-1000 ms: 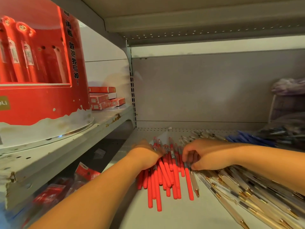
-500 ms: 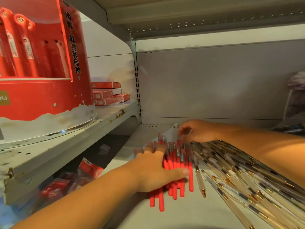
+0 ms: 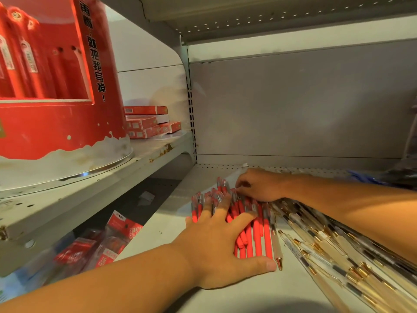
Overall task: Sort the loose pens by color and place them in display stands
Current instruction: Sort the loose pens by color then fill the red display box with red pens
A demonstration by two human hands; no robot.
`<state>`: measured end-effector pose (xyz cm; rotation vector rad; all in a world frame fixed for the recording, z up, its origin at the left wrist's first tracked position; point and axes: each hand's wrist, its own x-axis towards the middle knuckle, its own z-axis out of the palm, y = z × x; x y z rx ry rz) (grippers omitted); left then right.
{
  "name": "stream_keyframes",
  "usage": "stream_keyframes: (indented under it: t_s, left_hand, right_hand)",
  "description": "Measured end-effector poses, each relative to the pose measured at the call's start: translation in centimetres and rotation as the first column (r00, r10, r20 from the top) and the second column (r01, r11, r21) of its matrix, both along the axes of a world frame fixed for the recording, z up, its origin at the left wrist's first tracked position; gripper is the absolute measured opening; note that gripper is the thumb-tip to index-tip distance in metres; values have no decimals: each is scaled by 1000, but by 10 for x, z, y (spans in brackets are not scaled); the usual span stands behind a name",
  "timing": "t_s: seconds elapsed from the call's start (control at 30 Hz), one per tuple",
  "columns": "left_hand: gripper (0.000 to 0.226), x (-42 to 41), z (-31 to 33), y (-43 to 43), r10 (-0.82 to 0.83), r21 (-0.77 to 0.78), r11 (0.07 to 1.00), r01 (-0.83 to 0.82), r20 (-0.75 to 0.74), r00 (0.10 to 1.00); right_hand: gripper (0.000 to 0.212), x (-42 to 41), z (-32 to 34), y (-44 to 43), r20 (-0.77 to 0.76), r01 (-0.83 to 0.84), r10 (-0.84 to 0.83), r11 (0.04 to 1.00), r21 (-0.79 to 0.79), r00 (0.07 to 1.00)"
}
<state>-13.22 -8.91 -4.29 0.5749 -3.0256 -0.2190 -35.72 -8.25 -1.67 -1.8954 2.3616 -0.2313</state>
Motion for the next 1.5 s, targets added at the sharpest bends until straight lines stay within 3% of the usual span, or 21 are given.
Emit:
stream_keyframes:
  t_s: [0.23,0.33,0.87,1.03,1.17,1.3,1.5]
  left_hand:
    - [81,-2,1,-1,-1,-83,997,0,-8,1000]
    - [79,2,2,2,-63,-30,998,62,-28,998]
    - [84,-8,1,0,-70,-151,986,65,-29,997]
    - [81,-11,2,0,-143,-120,983,138,-32,989]
    - [78,-13,2,-1,-150,-104,984,146,-29,988]
    - [74,-15,4,-2,-152,-96,984,149,-22,988]
    - [74,-16,4,-9,-145,-160,977,139,-26,989]
  right_hand:
    - [29,6,-6,7,36,25,-21,993,-115,999]
    - [35,9,-5,12,98,25,-10,988,-155,995]
    - [38,2,24,-3,217,-30,49,996,-90,975]
    - [43,5,25,-50,185,-141,131,989,45,974]
    - [51,6,9,-73,199,-126,102,985,114,975]
    - [52,11,11,-67,155,-163,146,981,104,977]
    - [58,11,12,-37,237,-222,208,974,34,949]
